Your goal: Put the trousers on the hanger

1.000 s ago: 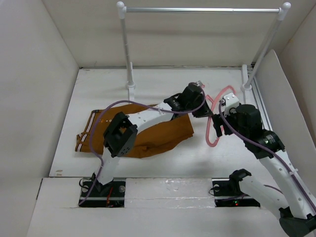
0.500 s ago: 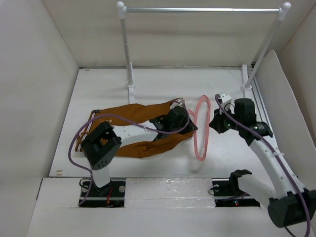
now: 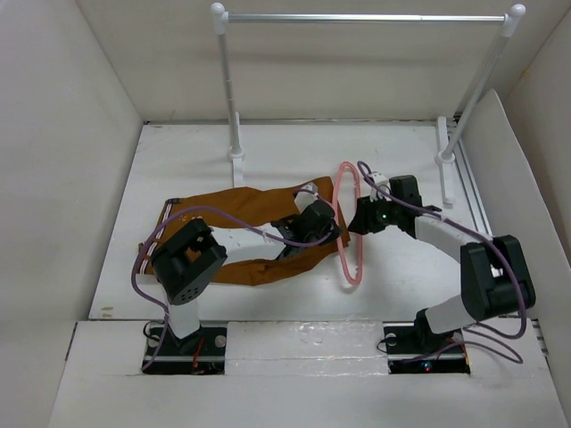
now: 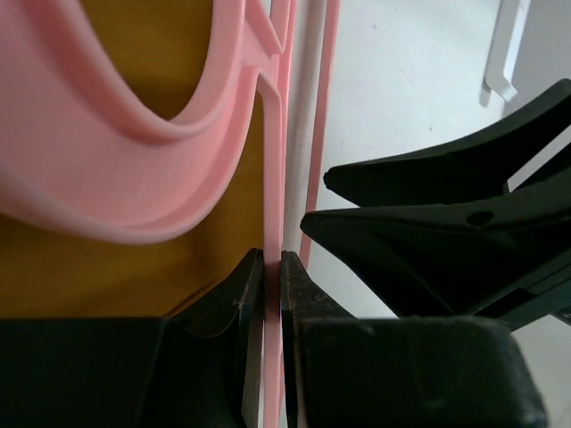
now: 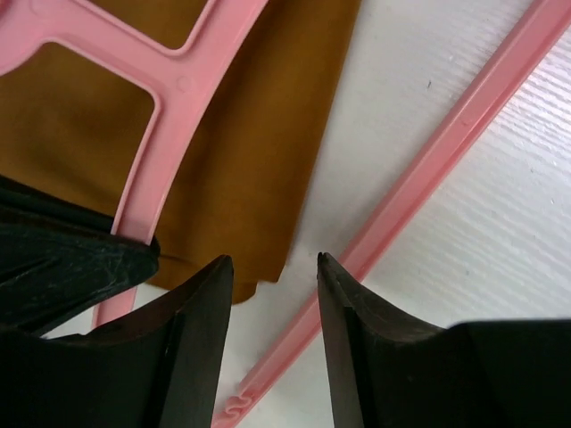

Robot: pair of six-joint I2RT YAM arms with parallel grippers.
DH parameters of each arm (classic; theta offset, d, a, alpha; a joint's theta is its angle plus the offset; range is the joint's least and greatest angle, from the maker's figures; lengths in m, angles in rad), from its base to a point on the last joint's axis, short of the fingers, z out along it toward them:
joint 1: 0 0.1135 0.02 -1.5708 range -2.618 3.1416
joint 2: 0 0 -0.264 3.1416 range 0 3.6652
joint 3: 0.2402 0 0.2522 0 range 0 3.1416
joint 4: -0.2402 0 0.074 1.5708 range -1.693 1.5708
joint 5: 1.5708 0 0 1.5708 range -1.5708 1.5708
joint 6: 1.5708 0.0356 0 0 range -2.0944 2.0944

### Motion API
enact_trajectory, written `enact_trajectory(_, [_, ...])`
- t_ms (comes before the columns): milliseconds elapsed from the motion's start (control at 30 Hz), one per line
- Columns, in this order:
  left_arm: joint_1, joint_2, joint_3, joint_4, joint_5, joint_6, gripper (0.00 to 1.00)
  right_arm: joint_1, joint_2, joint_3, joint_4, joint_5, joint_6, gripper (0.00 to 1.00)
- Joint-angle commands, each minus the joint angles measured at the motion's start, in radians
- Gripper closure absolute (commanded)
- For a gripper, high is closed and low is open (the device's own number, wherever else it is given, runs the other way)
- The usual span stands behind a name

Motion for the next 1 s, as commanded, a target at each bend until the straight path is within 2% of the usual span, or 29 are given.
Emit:
enact_trajectory(0, [0.019, 0.013, 0.029, -0.012, -0.056, -0.010, 1.00, 0.022, 0.052, 0.062, 0.169, -0.021, 0.012, 0.51])
enact_trajectory(167, [0.028, 0.041, 0.060, -0.032, -0.067, 0.003, 1.00, 0.053, 0.175, 0.165, 0.151, -0.009, -0.002, 0.43])
enact_trajectory(233, [0.028, 0.047, 0.066, -0.035, -0.067, 0.003, 1.00, 0.062, 0.222, 0.173, 0.174, -0.036, 0.014, 0.42])
enact_trajectory(433, [0.037, 0.056, 0.066, -0.052, -0.073, 0.017, 1.00, 0.090, 0.291, 0.150, 0.215, 0.007, 0.073, 0.42])
enact_trajectory(533, [0.037, 0.056, 0.061, -0.055, -0.075, 0.025, 1.00, 0.099, 0.275, 0.124, 0.194, 0.085, 0.077, 0.42])
enact_trajectory(567, [0.037, 0.058, 0.058, -0.055, -0.078, 0.026, 1.00, 0.099, 0.276, 0.110, 0.232, 0.068, 0.089, 0.47])
enact_trajectory(600, [0.037, 0.056, 0.057, -0.057, -0.082, 0.026, 1.00, 0.088, 0.282, 0.091, 0.244, 0.001, 0.095, 0.58])
enact_trajectory(633, [0.037, 0.059, 0.060, -0.065, -0.084, 0.031, 1.00, 0.079, 0.276, 0.076, 0.263, -0.030, 0.104, 0.73])
enact_trajectory(667, [0.037, 0.061, 0.063, -0.074, -0.093, 0.039, 1.00, 0.070, 0.255, 0.056, 0.324, -0.055, 0.136, 0.97])
enact_trajectory(733, [0.037, 0.062, 0.061, -0.088, -0.094, 0.049, 1.00, 0.036, 0.198, 0.021, 0.343, -0.084, 0.150, 1.00])
enact_trajectory(767, [0.049, 0.045, 0.048, -0.083, -0.093, 0.068, 1.00, 0.009, 0.105, 0.036, 0.283, -0.092, 0.134, 1.00])
enact_trajectory(900, [0.059, 0.022, 0.017, -0.086, -0.105, 0.101, 1.00, -0.069, -0.009, 0.085, 0.160, -0.102, 0.089, 1.00])
enact_trajectory(967, [0.059, 0.013, 0.014, -0.097, -0.110, 0.123, 1.00, -0.155, -0.054, 0.091, 0.139, -0.136, 0.092, 1.00])
